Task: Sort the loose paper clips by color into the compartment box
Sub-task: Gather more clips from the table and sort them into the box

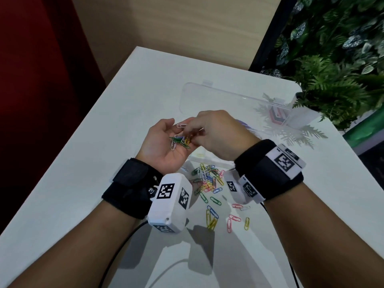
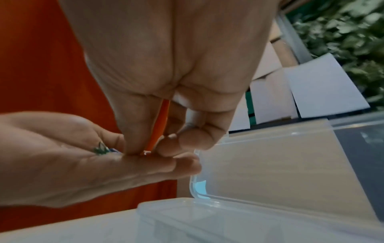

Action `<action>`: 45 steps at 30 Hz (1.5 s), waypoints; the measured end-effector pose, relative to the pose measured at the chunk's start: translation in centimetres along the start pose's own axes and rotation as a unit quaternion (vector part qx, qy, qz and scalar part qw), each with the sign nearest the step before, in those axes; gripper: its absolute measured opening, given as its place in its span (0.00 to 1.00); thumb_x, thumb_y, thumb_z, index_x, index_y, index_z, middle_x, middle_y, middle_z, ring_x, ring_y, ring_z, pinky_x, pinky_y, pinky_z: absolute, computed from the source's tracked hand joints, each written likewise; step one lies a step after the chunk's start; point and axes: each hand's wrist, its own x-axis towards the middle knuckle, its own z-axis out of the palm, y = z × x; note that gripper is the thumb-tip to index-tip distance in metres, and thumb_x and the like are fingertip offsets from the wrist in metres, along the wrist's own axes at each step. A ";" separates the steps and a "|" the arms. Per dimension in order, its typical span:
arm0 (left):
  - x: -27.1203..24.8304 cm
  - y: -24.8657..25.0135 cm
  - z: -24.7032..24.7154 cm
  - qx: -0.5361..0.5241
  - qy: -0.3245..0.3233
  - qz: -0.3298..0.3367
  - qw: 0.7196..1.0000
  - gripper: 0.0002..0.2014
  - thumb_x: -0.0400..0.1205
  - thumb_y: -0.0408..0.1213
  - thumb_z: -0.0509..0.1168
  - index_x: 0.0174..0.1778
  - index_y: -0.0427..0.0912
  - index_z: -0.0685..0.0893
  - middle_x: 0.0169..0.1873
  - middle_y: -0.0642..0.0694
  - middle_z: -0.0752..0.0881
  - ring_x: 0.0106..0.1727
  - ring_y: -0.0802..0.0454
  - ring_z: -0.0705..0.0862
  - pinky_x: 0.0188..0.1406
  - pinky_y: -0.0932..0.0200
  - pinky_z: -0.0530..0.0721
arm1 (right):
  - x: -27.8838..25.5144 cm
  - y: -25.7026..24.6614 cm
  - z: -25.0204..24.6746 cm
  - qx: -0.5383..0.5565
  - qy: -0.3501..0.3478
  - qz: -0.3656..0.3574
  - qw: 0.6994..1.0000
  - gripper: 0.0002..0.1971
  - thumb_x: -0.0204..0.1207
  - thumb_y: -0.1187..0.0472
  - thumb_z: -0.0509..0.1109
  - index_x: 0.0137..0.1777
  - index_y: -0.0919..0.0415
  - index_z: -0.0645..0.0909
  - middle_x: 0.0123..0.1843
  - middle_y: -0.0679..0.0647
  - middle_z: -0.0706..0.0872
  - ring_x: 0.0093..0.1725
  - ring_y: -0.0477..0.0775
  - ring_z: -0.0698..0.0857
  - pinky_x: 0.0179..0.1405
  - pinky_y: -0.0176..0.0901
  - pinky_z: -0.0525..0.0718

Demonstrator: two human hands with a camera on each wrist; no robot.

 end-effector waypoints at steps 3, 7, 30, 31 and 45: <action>-0.1 -0.6 0.4 0.001 -0.004 -0.012 1.000 0.27 0.85 0.39 0.48 0.32 0.25 0.85 0.35 0.39 0.79 0.29 0.41 0.86 0.44 0.54 0.80 | -0.4 0.5 0.0 -0.003 -0.014 0.003 1.000 0.11 0.72 0.59 0.73 0.53 0.52 0.89 0.46 0.53 0.84 0.48 0.54 0.82 0.51 0.50 0.81; -0.3 -1.2 0.7 0.015 -0.003 -0.032 0.999 0.27 0.83 0.38 0.49 0.27 0.28 0.84 0.30 0.39 0.80 0.27 0.45 0.82 0.40 0.59 0.77 | -0.9 1.0 -0.1 -0.030 -0.030 -0.007 0.999 0.09 0.74 0.56 0.71 0.52 0.52 0.89 0.46 0.53 0.84 0.49 0.54 0.81 0.50 0.52 0.81; 3.5 1.5 -0.4 0.060 -0.032 0.022 0.997 0.21 0.85 0.40 0.49 0.59 0.27 0.81 0.63 0.28 0.83 0.65 0.29 0.81 0.57 0.36 0.81 | 0.8 5.3 1.6 0.106 0.115 0.169 0.973 0.02 0.74 0.61 0.71 0.43 0.58 0.85 0.38 0.51 0.86 0.37 0.52 0.82 0.39 0.41 0.81; 3.8 1.7 -0.3 0.057 -0.035 0.025 0.997 0.21 0.85 0.40 0.49 0.58 0.28 0.81 0.63 0.28 0.83 0.65 0.29 0.81 0.57 0.36 0.81 | 1.0 5.3 1.7 0.090 0.106 0.170 0.976 0.03 0.75 0.60 0.70 0.43 0.57 0.85 0.39 0.50 0.86 0.39 0.51 0.82 0.40 0.40 0.79; 5.4 0.8 0.2 0.009 -0.057 0.007 0.998 0.21 0.85 0.40 0.48 0.61 0.29 0.77 0.55 0.27 0.82 0.55 0.33 0.84 0.55 0.43 0.83 | 1.5 3.8 1.4 0.160 0.168 0.059 0.971 0.06 0.69 0.62 0.76 0.45 0.53 0.90 0.36 0.43 0.80 0.35 0.38 0.77 0.38 0.27 0.72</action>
